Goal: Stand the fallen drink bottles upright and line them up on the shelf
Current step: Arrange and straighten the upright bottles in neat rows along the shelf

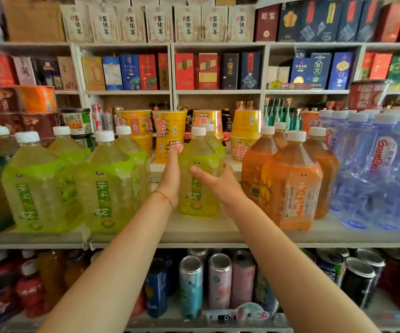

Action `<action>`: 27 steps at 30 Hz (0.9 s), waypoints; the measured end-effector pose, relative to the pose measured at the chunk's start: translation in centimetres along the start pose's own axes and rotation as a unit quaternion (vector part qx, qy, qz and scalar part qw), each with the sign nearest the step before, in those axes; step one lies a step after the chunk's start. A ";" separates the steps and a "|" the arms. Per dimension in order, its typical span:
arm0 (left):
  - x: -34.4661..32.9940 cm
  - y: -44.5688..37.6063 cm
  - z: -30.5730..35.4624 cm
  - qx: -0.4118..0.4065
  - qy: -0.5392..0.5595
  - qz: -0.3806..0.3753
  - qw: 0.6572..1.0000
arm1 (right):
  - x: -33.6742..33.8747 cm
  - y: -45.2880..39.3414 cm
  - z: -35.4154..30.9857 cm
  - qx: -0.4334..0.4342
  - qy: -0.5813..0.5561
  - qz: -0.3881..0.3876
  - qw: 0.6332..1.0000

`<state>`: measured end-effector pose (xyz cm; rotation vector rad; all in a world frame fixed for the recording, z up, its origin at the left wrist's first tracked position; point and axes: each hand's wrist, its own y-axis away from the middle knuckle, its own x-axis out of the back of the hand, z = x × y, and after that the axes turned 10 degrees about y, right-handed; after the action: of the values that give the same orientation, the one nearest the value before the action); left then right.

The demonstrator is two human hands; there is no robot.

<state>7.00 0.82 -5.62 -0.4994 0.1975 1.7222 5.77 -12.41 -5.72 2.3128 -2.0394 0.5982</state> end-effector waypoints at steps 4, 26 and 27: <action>-0.4 1.3 0.2 -0.013 -0.026 -0.004 1.000 | -0.4 0.0 -0.1 0.004 -0.027 -0.018 0.999; -2.8 10.9 0.0 -0.548 -0.361 0.097 0.748 | 4.7 4.9 -3.5 0.353 0.182 0.259 0.880; -3.6 10.9 -0.2 -0.578 -0.383 0.061 0.718 | 6.3 4.7 -3.9 0.371 0.210 0.335 0.840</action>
<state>-2.96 -4.82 -5.74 -0.5869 -1.5752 1.8740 0.72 -18.20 -1.51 1.3073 -2.6108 2.0120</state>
